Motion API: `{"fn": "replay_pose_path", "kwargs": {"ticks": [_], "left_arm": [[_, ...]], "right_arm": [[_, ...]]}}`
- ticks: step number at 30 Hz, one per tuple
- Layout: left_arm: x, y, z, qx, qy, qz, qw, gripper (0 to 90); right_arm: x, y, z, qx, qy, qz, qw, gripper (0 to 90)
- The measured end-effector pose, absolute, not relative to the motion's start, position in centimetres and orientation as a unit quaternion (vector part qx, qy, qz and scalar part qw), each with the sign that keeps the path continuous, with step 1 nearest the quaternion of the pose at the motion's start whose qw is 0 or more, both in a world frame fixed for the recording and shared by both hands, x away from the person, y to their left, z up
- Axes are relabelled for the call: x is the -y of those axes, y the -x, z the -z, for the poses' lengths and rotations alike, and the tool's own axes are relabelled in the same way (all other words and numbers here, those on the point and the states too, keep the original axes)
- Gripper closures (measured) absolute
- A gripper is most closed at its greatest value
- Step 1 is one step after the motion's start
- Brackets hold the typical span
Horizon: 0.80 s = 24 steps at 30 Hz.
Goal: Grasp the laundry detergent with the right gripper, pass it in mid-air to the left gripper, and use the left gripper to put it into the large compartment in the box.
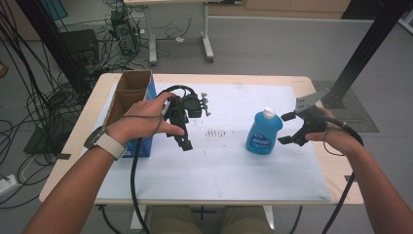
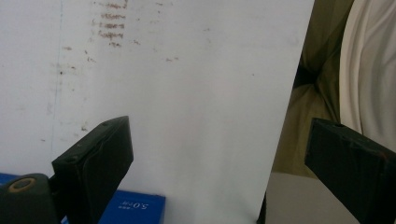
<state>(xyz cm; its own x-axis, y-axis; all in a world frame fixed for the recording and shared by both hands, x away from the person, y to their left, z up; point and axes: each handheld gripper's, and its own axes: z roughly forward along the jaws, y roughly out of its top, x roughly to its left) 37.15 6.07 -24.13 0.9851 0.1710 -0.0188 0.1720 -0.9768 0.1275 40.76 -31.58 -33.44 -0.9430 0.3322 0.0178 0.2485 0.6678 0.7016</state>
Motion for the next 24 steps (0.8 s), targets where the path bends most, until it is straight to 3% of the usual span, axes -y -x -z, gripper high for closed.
{"fn": "replay_pose_path", "kwargs": {"ticks": [24], "left_arm": [[-6.0,-37.2,24.1,-0.089,-0.994,0.004,0.062,8.3]], "right_arm": [[31.3,-40.9,34.9,-0.901,-0.151,-0.404,0.055,4.9]]}}
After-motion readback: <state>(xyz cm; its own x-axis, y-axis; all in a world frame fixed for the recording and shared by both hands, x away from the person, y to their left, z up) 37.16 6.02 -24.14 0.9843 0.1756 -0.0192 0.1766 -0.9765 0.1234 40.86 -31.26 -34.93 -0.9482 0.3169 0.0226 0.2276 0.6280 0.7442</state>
